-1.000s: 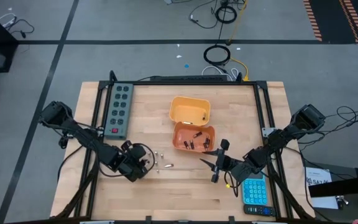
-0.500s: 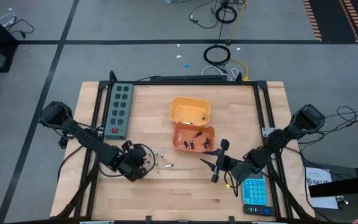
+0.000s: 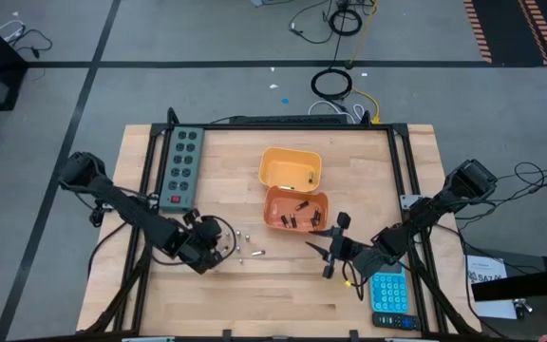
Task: Sort batteries
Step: Put the silver battery into the yellow bin
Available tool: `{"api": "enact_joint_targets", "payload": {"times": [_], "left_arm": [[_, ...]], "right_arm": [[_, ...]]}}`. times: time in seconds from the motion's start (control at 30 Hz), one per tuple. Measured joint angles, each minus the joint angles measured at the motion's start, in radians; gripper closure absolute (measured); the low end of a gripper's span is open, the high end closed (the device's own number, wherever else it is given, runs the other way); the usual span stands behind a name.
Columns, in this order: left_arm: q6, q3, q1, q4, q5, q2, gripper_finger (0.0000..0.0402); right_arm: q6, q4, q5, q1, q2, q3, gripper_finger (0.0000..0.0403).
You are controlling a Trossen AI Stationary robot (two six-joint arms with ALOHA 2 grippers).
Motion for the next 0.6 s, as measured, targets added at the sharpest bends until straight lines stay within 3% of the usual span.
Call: {"api": "enact_joint_targets", "payload": {"times": [0.23,0.37,0.6], "left_arm": [[0.236,0.023,0.145,-0.001,-0.109,-0.057,0.0349],[0.484,0.023,0.283,0.144,-0.127,-0.054,0.0349],[0.868,0.023,0.556,0.529,0.071,0.0,0.0349]], "right_arm": [[0.0,0.0,-0.013,-0.021,0.0,0.0,0.0271],[0.006,-0.001,-0.031,-0.027,0.0,0.0,0.0271],[0.034,-0.001,-0.031,-0.026,0.0,0.0,0.0271]]}}
